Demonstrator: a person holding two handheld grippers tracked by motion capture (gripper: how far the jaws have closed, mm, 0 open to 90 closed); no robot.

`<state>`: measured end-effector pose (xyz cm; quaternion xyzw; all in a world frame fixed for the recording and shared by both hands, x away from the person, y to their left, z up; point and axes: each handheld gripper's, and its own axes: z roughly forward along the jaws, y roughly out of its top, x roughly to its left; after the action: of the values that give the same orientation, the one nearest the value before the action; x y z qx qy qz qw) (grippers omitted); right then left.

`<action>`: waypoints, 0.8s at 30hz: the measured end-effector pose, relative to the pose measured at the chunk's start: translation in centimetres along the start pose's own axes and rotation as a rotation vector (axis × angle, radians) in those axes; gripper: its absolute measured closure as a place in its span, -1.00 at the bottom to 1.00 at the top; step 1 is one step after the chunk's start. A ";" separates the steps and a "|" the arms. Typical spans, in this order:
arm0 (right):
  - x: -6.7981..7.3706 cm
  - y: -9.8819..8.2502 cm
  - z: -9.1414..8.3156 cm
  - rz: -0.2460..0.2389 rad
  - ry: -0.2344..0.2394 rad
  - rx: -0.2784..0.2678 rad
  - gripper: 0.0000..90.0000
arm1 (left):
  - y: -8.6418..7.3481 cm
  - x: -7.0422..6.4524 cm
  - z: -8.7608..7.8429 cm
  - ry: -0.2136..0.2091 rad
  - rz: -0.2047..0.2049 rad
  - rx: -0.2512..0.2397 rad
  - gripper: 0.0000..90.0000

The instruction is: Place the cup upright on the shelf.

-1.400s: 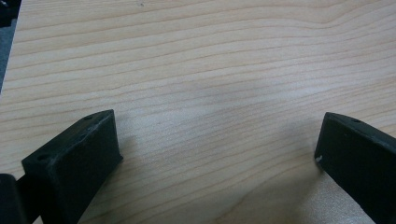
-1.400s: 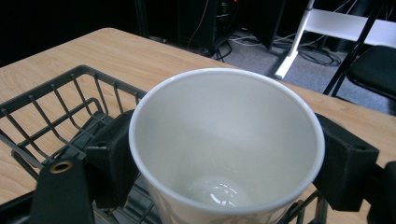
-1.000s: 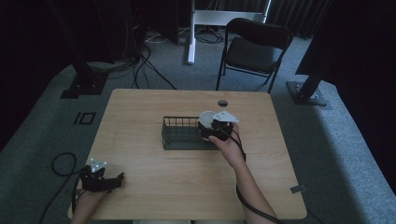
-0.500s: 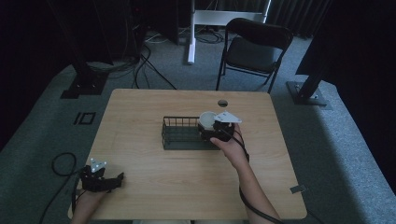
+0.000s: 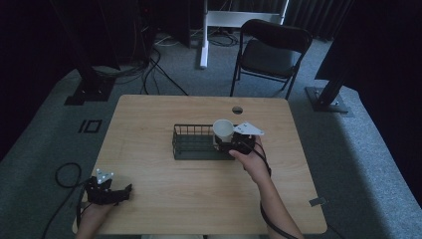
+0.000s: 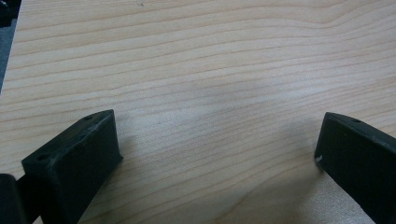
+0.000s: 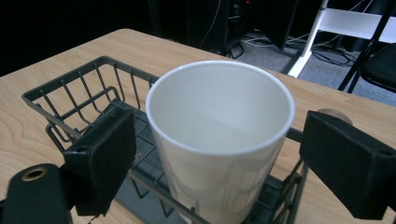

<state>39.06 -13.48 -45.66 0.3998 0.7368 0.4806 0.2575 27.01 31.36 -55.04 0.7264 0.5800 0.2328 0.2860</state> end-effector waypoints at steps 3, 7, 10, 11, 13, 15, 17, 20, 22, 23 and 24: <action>-0.1 -0.2 -0.4 -0.004 0.000 0.005 -0.76 | 0.0 0.0 0.0 0.000 0.000 0.000 -1.00; -0.2 -0.6 -0.8 -0.011 -0.005 0.011 -0.76 | 0.0 0.0 0.0 0.000 0.000 0.000 -1.00; -0.5 -0.9 -1.3 -0.007 -0.009 0.010 -0.76 | 0.0 0.0 0.0 0.000 0.000 0.000 -1.00; -0.6 -1.0 -1.4 -0.010 -0.012 0.008 -0.76 | 0.0 0.0 0.0 0.000 0.000 0.000 -1.00; -0.8 -1.3 -1.7 -0.005 -0.019 0.008 -0.76 | 0.0 0.0 0.0 0.000 0.000 0.000 -1.00; -0.9 -1.6 -1.9 -0.004 -0.019 0.009 -0.76 | 0.0 0.0 0.0 0.000 0.000 0.000 -1.00; -1.0 -1.9 -2.2 -0.003 -0.020 0.011 -0.76 | 0.0 0.0 0.0 0.000 0.000 0.000 -1.00; -1.1 -2.4 -2.5 -0.001 -0.020 0.014 -0.76 | 0.0 0.0 0.0 0.000 0.000 0.000 -1.00; -1.2 -3.0 -2.7 -0.002 -0.020 0.017 -0.76 | 0.0 0.0 0.0 0.000 0.000 0.000 -1.00; -1.3 -3.1 -2.8 -0.001 -0.019 0.021 -0.76 | 0.0 0.0 0.0 0.000 0.000 0.000 -1.00; -1.4 -3.4 -2.8 0.000 -0.021 0.023 -0.76 | 0.0 0.0 0.0 0.000 0.000 0.000 -1.00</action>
<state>36.48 -16.78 -47.63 0.4076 0.7396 0.4680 0.2604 27.01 31.36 -55.05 0.7263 0.5801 0.2328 0.2860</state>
